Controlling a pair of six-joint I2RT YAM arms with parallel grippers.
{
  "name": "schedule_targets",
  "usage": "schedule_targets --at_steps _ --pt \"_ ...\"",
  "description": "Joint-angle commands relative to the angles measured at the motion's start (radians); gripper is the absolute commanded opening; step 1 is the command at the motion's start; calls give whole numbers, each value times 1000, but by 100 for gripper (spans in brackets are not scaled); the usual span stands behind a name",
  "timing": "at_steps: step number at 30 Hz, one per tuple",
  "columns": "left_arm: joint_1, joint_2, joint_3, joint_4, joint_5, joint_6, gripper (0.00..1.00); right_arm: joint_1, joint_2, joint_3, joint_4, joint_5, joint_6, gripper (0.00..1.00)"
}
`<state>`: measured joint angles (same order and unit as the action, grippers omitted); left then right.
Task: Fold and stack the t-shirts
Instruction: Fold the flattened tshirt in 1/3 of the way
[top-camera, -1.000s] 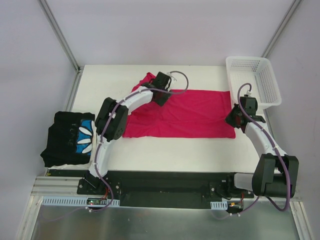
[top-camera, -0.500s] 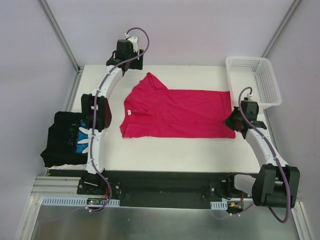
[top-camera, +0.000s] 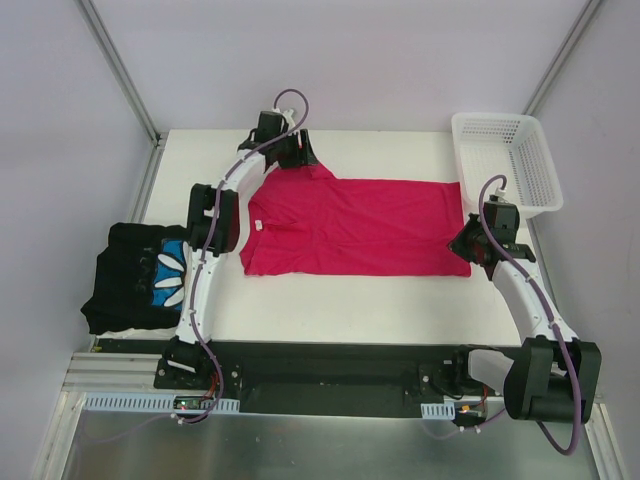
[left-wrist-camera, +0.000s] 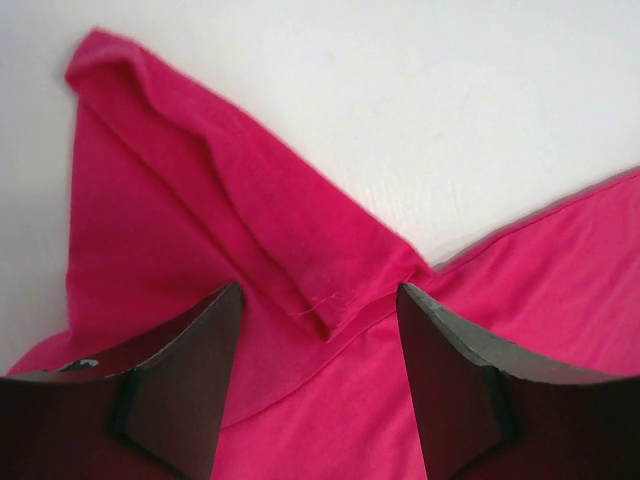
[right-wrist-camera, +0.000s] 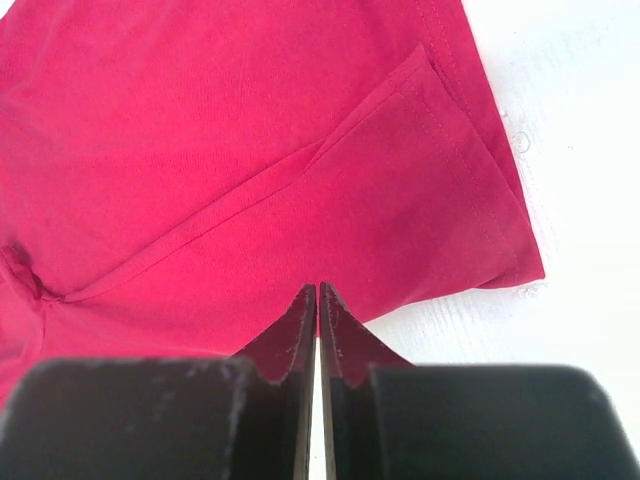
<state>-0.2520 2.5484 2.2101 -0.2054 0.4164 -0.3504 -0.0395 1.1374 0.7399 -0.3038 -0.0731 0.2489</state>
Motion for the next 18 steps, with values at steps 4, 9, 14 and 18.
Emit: schedule_targets --at_steps 4,9,14,18 --pt "5 -30 40 110 53 -70 61 -2 -36 7 -34 27 -20 5" --pt "5 -101 -139 202 53 -108 62 -3 -38 15 -34 30 -25 5" --pt "5 -169 -323 314 35 -160 62 -5 -33 19 -37 33 -25 5" --pt "8 -194 -392 348 -4 -214 63 -8 -28 29 -38 39 -25 4"
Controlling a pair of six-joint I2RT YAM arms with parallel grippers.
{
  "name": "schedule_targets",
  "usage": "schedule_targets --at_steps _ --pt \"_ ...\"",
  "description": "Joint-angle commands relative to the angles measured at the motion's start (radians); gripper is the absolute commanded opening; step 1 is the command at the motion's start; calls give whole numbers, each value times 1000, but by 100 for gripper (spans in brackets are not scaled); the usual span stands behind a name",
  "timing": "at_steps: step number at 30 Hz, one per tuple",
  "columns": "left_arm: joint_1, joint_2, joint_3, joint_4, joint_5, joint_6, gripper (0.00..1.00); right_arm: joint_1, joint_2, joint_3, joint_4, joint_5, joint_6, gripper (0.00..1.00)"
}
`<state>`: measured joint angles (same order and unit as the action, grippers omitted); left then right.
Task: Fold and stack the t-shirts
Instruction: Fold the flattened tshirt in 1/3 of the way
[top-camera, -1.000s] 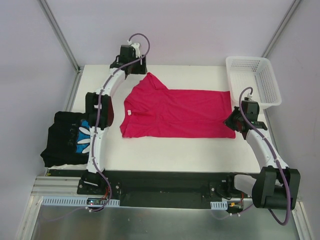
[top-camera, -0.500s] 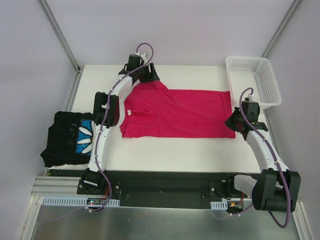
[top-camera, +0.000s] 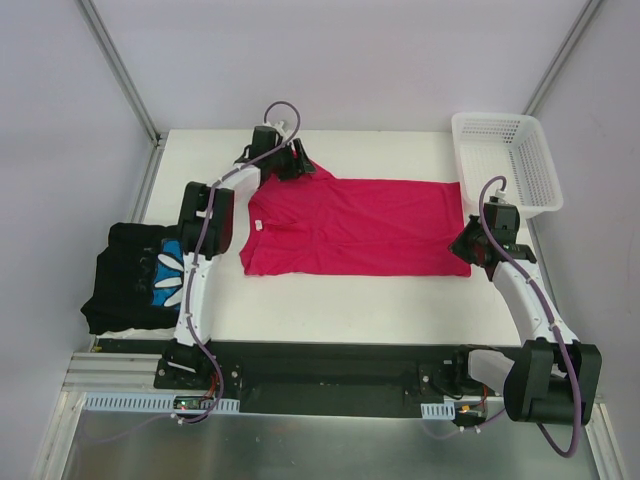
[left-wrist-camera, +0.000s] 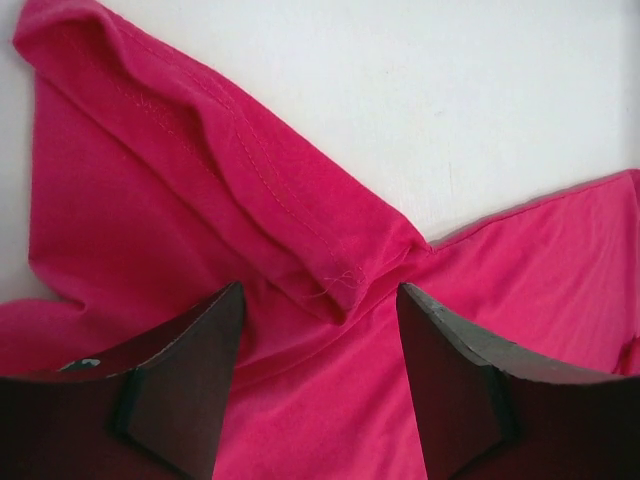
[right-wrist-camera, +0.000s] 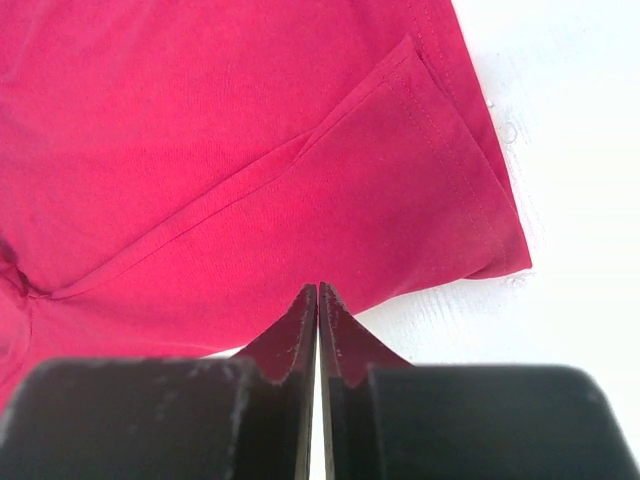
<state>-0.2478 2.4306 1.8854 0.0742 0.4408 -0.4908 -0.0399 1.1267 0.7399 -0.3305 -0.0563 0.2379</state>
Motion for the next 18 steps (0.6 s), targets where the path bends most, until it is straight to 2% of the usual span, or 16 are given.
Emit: schedule_targets --at_steps 1,5,12,18 --pt "5 -80 -86 106 -34 -92 63 -9 -18 29 -13 23 -15 4" --pt "15 -116 -205 203 -71 -161 62 -15 -19 45 -28 39 -26 4" --pt "28 -185 -311 248 -168 -164 62 -32 -10 79 -58 50 -43 4" --pt "30 -287 -451 297 -336 -226 59 -41 22 111 -68 42 -46 5"
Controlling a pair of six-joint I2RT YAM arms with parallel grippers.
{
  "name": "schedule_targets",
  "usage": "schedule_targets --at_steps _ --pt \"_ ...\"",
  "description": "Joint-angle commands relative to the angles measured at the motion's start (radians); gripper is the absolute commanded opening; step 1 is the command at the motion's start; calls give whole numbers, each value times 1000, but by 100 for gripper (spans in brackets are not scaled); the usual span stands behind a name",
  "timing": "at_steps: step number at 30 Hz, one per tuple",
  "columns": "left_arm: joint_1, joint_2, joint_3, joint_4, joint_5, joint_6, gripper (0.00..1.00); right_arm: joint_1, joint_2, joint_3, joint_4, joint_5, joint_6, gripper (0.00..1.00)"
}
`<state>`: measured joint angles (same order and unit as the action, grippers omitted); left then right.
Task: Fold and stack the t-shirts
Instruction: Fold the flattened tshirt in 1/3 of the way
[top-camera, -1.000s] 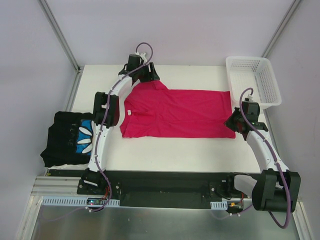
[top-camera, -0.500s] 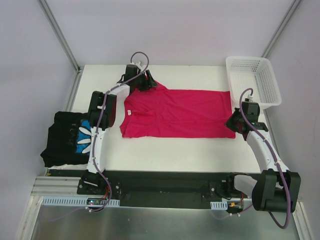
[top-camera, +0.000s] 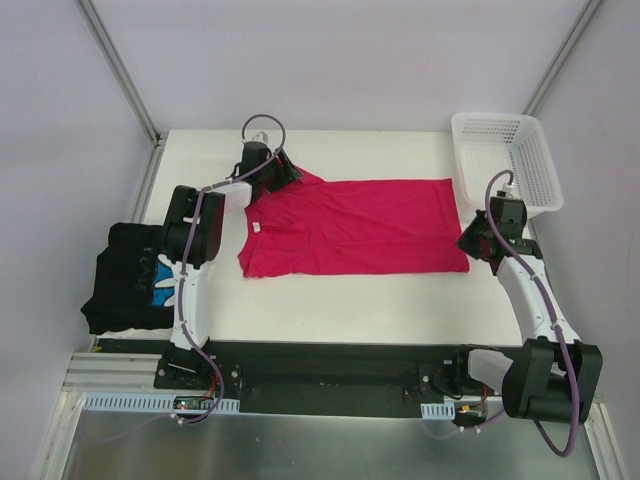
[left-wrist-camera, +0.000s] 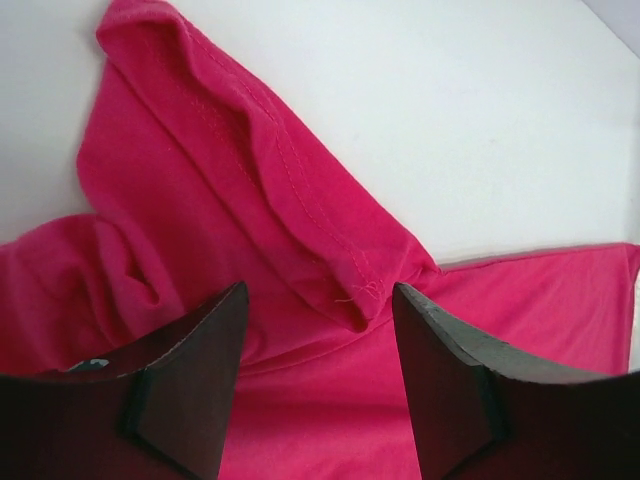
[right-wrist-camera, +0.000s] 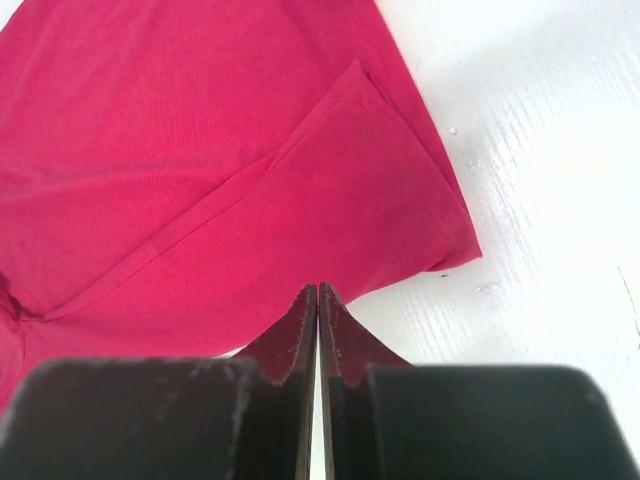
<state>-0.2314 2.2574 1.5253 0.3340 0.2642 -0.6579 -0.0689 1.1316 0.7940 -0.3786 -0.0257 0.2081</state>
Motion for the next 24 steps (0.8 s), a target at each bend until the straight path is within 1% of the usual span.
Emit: schedule_targets --at_steps 1,2,7,12,13,16,19,21,22,24 --pt "14 -125 -109 54 -187 -69 59 -14 19 62 -23 12 -16 4" --pt "14 -143 -138 69 -228 -77 59 -14 20 63 -23 12 -18 5" --pt "15 -197 -201 108 -341 -69 59 -22 19 71 -37 12 -29 5" --pt "26 -269 -252 105 -425 -29 59 -26 17 71 -37 6 -32 5" --pt "27 -285 -261 105 -469 -23 59 -26 19 70 -37 0 -30 4" --pt "38 -337 -304 102 -523 -5 60 -26 20 63 -25 -23 -29 5" --pt "47 -367 -310 85 -537 14 61 -25 36 60 -8 -55 -24 5" --pt "47 -380 -309 82 -504 21 62 -25 65 63 -3 -72 -15 6" --pt "47 -384 -310 85 -473 17 63 -23 80 66 33 -107 -10 7" --pt "43 -389 -309 86 -360 -17 66 -14 147 83 67 -135 2 9"
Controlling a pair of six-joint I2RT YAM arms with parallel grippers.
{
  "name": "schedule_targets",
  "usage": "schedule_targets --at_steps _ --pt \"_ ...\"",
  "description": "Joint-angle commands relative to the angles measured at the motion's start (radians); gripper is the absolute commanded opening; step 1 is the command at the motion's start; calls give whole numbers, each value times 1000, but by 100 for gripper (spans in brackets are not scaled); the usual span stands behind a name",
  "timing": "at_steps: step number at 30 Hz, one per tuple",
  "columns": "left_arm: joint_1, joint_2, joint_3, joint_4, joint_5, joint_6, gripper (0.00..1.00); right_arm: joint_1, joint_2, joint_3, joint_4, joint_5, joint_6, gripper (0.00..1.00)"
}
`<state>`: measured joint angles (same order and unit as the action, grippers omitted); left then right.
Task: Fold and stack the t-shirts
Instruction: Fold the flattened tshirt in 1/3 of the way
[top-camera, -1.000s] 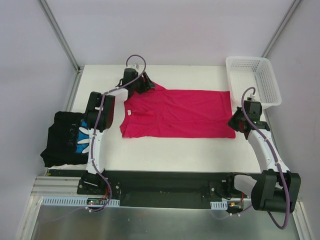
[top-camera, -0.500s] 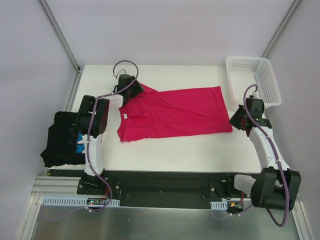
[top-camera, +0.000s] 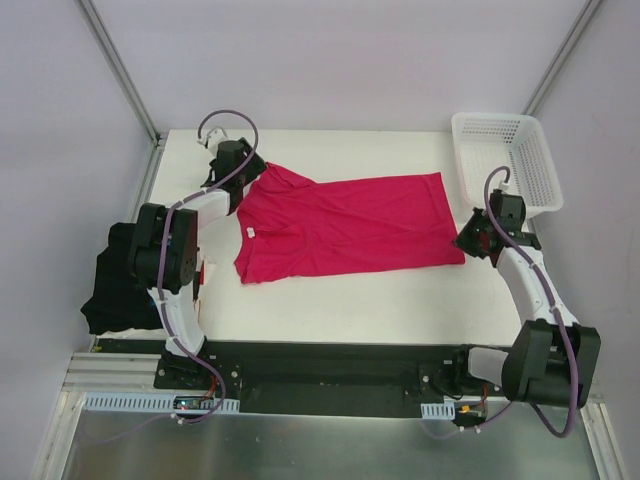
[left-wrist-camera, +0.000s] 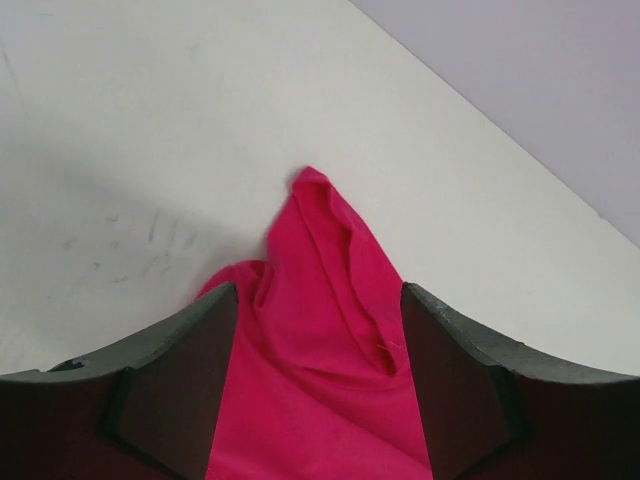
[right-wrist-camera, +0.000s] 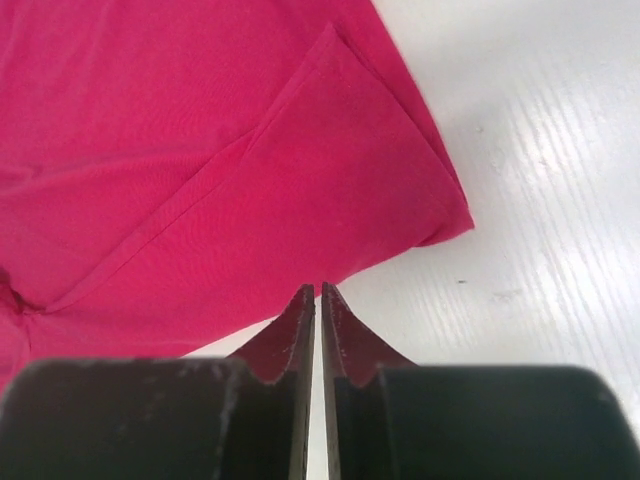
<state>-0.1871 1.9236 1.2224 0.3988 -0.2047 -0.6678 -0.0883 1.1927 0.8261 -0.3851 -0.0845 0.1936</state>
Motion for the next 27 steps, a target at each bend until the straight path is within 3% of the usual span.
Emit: schedule_targets --at_steps 1,6,9,12,27 --pt "-6 -58 -9 35 149 -16 67 19 117 63 109 -90 33 10" --pt "-52 -55 9 72 490 -18 77 82 354 252 158 -147 53 14" --pt "-64 -37 20 84 666 -30 77 119 462 349 166 -217 73 17" --pt "-77 -34 -1 74 735 -36 76 134 519 390 193 -254 110 17" --pt "-158 -81 -215 60 676 -93 75 150 570 508 169 -238 92 19"
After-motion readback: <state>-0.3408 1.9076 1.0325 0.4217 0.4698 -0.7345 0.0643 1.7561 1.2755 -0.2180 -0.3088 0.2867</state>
